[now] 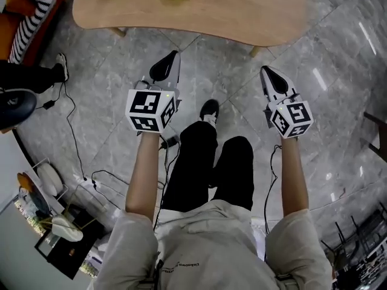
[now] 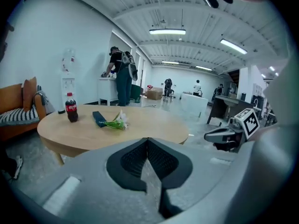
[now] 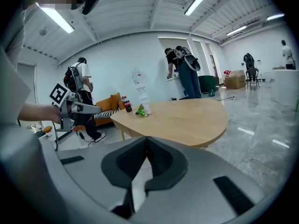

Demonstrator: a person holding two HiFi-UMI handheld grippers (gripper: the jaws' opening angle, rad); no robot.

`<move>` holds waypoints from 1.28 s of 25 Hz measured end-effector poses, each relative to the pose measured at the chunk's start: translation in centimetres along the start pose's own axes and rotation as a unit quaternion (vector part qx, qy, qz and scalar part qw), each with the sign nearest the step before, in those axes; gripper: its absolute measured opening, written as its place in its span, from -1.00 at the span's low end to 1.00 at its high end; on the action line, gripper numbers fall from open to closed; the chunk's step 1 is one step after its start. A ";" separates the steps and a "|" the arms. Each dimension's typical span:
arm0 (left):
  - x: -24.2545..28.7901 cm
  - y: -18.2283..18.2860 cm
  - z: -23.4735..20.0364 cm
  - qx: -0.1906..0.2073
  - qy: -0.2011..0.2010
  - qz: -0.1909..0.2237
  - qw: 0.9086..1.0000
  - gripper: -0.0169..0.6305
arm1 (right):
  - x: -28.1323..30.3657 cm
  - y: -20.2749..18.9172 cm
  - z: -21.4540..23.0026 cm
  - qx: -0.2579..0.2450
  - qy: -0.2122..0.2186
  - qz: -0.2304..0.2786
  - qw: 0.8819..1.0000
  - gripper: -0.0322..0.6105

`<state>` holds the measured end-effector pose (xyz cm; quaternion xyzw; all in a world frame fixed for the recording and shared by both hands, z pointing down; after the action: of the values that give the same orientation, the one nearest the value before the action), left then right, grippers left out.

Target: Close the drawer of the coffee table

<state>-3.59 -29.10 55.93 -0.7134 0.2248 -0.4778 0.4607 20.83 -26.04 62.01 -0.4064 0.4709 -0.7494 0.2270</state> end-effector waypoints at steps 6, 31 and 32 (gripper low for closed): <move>-7.1 6.0 2.4 -0.019 0.004 -0.017 1.000 -0.92 | -4.4 5.6 -5.4 0.020 -0.009 -0.024 0.999 -0.85; -33.1 16.5 17.4 -0.136 -0.013 0.024 0.990 -0.92 | -28.6 20.5 -24.6 0.104 -0.076 0.027 0.991 -0.85; -33.5 16.7 17.5 -0.127 -0.011 0.026 0.991 -0.92 | -29.0 20.3 -25.0 0.096 -0.071 0.026 0.992 -0.85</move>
<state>-0.83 -3.79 23.39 -0.7657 0.2967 -0.4252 0.3806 15.80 -1.28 26.82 -0.4225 0.3894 -0.7545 0.3170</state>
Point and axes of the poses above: the fingertips, and each gripper's own axes: x forward along the fingers, z to its right, y out of its top, the point moved 2 cm from there along -x, backward along the fingers, and after that the axes turned 2 degrees about -x, right-handed, at the moved point
